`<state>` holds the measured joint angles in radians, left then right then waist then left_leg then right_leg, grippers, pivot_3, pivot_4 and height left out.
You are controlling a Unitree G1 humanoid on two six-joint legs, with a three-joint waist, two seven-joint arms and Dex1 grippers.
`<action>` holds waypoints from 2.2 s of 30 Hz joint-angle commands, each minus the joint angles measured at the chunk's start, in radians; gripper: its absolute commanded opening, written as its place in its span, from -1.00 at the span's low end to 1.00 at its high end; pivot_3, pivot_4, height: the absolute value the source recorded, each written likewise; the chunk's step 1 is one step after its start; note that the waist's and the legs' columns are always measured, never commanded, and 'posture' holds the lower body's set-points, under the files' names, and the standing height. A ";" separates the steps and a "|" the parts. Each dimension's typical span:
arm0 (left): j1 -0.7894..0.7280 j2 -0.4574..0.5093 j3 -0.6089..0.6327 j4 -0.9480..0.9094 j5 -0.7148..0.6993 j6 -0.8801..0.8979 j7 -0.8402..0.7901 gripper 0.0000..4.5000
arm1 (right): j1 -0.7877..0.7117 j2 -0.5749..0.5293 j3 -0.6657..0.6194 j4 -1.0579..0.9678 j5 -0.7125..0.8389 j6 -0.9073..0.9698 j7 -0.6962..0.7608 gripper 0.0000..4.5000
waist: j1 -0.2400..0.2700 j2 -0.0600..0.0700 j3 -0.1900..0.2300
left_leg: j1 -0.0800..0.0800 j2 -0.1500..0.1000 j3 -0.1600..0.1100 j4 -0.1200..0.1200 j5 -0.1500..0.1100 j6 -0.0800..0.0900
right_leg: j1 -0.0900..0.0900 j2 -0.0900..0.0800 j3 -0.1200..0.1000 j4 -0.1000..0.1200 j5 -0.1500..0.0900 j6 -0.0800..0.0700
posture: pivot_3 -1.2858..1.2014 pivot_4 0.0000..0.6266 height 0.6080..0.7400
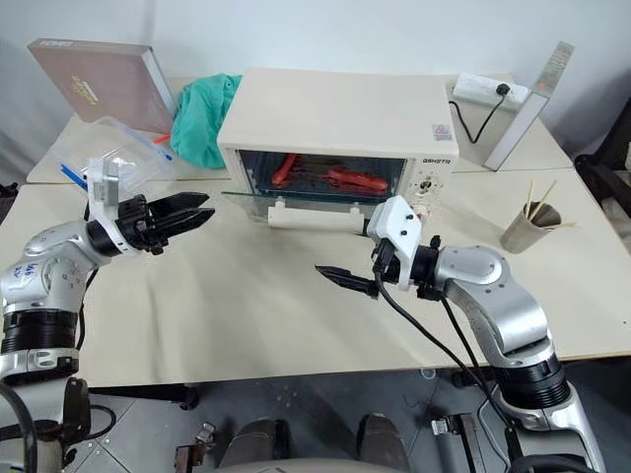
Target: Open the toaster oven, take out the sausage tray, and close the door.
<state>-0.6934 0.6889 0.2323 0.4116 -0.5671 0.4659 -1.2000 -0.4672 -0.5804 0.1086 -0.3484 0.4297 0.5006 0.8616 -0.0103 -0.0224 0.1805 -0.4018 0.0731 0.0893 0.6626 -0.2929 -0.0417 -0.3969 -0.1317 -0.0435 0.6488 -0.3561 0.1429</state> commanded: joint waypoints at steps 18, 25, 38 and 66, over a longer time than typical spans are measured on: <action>-0.190 -0.071 -0.218 0.222 0.140 0.001 -0.210 -1.00 | 0.072 0.007 0.073 -0.114 -0.027 0.047 -0.010 0.88 | 0.005 0.000 0.000 | 0.000 0.000 0.000 0.000 0.000 0.000 | 0.000 0.000 -0.003 0.000 0.000 0.000 | 0.03 -0.52 1.00; -0.242 -0.099 -0.244 0.306 0.198 -0.053 -0.240 -1.00 | 0.087 -0.084 0.088 -0.180 0.018 0.287 0.000 0.88 | 0.014 0.000 0.000 | -0.001 0.000 0.000 0.001 0.000 0.000 | 0.001 -0.001 -0.004 -0.001 0.000 0.000 | 0.03 -0.52 1.00; -0.301 -0.140 -0.228 0.389 0.236 -0.106 -0.234 -1.00 | 0.079 -0.120 0.003 -0.232 0.174 0.408 0.032 0.88 | 0.013 -0.001 0.000 | -0.002 0.000 0.000 0.001 -0.002 0.001 | 0.001 -0.002 -0.007 -0.002 0.000 0.000 | 0.03 -0.52 1.00; -0.282 -0.161 -0.319 0.402 0.347 -0.115 -0.267 -1.00 | 0.310 -0.455 -0.350 -0.319 0.405 0.397 0.248 0.88 | 0.032 -0.003 0.002 | -0.002 0.000 0.000 0.004 -0.002 0.001 | 0.002 -0.002 -0.008 -0.002 0.001 0.001 | 0.03 -0.52 1.00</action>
<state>-0.9867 0.5142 -0.0689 0.8326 -0.2432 0.3572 -1.4546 -0.1474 -1.0124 -0.1774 -0.6445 0.7926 0.8961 1.0901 0.0213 -0.0252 0.1821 -0.4038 0.0730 0.0890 0.6666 -0.2948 -0.0404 -0.3953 -0.1341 -0.0514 0.6473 -0.3553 0.1439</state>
